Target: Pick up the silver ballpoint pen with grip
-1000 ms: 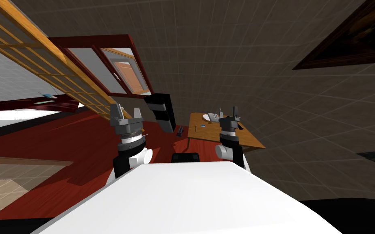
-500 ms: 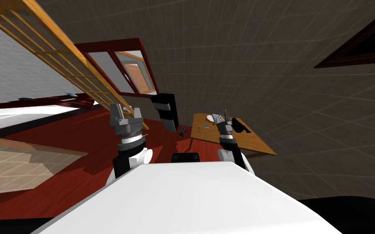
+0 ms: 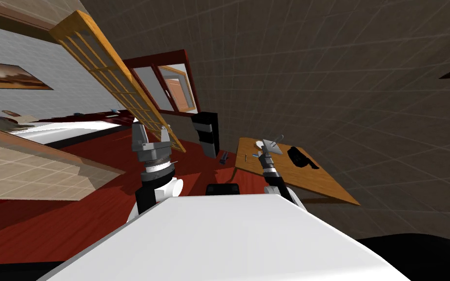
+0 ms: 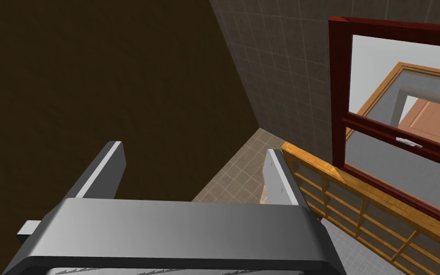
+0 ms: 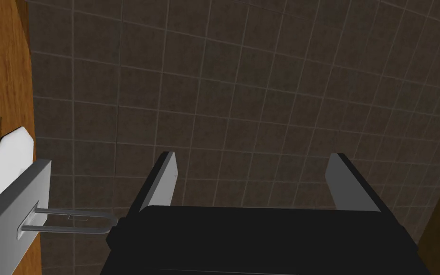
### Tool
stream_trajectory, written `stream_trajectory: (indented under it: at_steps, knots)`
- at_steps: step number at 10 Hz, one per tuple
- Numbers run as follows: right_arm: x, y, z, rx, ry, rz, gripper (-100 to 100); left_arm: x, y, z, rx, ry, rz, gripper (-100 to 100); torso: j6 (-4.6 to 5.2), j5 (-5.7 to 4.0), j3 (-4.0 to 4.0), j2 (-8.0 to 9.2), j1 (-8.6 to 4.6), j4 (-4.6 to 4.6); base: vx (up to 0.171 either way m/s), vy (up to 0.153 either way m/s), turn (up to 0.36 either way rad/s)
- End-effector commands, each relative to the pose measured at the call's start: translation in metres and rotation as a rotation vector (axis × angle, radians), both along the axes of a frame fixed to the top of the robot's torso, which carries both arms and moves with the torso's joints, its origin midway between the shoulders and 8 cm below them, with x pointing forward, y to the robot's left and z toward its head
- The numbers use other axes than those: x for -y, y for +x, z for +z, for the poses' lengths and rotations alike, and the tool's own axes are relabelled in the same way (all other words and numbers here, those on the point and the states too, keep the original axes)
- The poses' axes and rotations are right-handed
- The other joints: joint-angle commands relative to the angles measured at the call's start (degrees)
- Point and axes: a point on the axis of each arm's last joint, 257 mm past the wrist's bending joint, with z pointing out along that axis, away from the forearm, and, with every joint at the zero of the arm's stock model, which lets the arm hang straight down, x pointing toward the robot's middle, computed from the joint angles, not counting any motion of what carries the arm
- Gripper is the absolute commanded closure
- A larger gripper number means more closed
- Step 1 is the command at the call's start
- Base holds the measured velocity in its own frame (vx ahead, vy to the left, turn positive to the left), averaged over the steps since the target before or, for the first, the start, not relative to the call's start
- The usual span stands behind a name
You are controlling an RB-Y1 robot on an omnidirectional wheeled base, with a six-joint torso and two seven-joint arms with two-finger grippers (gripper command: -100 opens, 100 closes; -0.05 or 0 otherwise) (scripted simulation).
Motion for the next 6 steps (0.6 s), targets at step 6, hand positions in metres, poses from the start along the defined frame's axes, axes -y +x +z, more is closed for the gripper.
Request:
stream_trajectory:
  at_steps: [6]
  knots:
    - [0.057,-0.057,-0.152,-0.395,-0.185,-0.062,-100,0.0,0.0,0.0,0.0,0.0,0.0,0,0.02,0.0,-0.04,-0.07,-0.02,-0.01,0.054,0.083,0.23]
